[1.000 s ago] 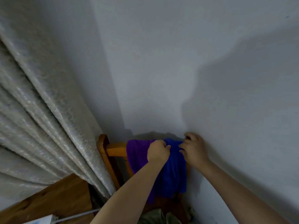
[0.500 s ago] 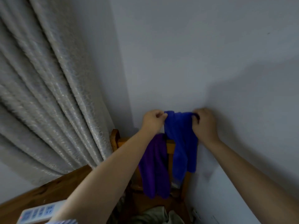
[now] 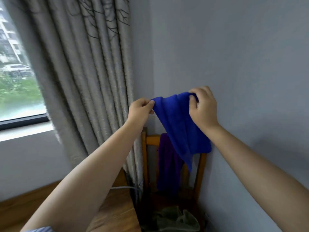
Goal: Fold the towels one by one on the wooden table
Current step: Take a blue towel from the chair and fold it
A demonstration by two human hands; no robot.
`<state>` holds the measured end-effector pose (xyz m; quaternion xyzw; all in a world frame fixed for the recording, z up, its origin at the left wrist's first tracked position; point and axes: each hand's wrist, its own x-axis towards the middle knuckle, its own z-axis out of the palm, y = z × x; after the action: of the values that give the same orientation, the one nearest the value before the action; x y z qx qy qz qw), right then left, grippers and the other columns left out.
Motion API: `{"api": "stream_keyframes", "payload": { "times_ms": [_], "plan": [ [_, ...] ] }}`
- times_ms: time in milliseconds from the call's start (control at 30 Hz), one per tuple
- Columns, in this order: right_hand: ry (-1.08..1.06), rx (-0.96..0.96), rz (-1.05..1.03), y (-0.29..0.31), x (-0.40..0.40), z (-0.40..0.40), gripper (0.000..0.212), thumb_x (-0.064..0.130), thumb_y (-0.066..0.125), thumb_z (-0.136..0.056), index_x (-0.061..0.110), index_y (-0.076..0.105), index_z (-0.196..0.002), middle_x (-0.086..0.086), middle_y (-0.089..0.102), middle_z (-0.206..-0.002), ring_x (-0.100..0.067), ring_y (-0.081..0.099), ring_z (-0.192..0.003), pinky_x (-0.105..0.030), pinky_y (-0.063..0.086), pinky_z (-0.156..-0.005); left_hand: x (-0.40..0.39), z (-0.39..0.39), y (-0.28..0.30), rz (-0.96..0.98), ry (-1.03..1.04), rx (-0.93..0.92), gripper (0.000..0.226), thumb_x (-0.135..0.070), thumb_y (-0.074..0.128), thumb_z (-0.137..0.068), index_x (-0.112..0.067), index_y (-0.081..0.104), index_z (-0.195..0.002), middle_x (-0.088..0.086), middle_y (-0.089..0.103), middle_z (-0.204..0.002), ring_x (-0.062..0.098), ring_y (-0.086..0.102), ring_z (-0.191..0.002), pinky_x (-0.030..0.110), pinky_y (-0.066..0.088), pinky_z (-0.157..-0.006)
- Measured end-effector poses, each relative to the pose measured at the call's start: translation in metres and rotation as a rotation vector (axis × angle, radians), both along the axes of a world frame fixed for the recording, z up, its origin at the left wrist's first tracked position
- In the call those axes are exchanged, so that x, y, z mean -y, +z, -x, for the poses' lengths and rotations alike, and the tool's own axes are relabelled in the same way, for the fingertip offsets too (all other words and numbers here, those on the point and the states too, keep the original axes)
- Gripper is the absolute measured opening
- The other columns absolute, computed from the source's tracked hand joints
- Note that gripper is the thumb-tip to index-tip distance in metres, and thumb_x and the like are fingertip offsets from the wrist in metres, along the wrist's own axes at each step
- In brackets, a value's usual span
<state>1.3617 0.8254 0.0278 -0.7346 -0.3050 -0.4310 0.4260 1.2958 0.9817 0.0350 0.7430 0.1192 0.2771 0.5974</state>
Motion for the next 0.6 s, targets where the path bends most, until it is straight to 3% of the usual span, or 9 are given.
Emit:
{"api": "stream_keyframes", "payload": {
  "times_ms": [133, 267, 400, 500, 600],
  "plan": [
    [0.089, 0.040, 0.043, 0.005, -0.026, 0.079, 0.024, 0.004, 0.041, -0.078, -0.007, 0.062, -0.079, -0.022, 0.060, -0.077, -0.015, 0.044, -0.075, -0.016, 0.032, -0.063, -0.025, 0.085, 0.003, 0.066, 0.080, 0.049, 0.034, -0.007, 0.049, -0.092, -0.017, 0.051, -0.060, -0.011, 0.051, -0.036, 0.000, 0.046, -0.041, 0.016, 0.030, -0.043],
    [0.192, -0.061, 0.113, 0.000, -0.051, 0.141, 0.017, -0.004, 0.047, -0.079, -0.006, 0.063, -0.084, -0.020, 0.060, -0.084, -0.010, 0.046, -0.072, -0.013, 0.029, -0.064, -0.048, 0.166, -0.002, 0.129, 0.134, 0.045, 0.033, -0.006, 0.046, -0.092, -0.016, 0.049, -0.061, -0.013, 0.047, -0.032, 0.000, 0.046, -0.037, 0.016, 0.029, -0.044],
    [0.335, -0.217, 0.202, -0.029, -0.084, 0.191, 0.015, -0.006, 0.051, -0.080, -0.008, 0.064, -0.087, -0.025, 0.061, -0.088, -0.028, 0.055, -0.076, -0.014, 0.030, -0.068, -0.076, 0.240, -0.032, 0.157, 0.222, -0.057, 0.033, -0.005, 0.045, -0.092, -0.016, 0.047, -0.061, -0.014, 0.046, -0.030, -0.003, 0.043, -0.029, 0.017, 0.029, -0.043],
    [0.419, -0.286, 0.289, -0.054, -0.112, 0.221, 0.015, -0.009, 0.052, -0.081, -0.010, 0.065, -0.088, -0.028, 0.061, -0.090, -0.037, 0.057, -0.085, -0.015, 0.031, -0.071, -0.097, 0.286, -0.056, 0.123, 0.298, -0.184, 0.032, -0.006, 0.046, -0.093, -0.016, 0.046, -0.062, -0.010, 0.050, -0.040, -0.002, 0.047, -0.033, 0.010, 0.029, -0.035],
    [0.483, -0.322, 0.347, -0.073, -0.141, 0.241, 0.015, -0.010, 0.052, -0.081, -0.010, 0.065, -0.089, -0.028, 0.061, -0.092, -0.036, 0.057, -0.087, -0.013, 0.028, -0.069, -0.118, 0.323, -0.072, 0.123, 0.357, -0.230, 0.031, -0.005, 0.044, -0.094, -0.014, 0.045, -0.065, 0.002, 0.047, -0.062, 0.010, 0.047, -0.052, 0.006, 0.030, -0.032]
  ]
}}
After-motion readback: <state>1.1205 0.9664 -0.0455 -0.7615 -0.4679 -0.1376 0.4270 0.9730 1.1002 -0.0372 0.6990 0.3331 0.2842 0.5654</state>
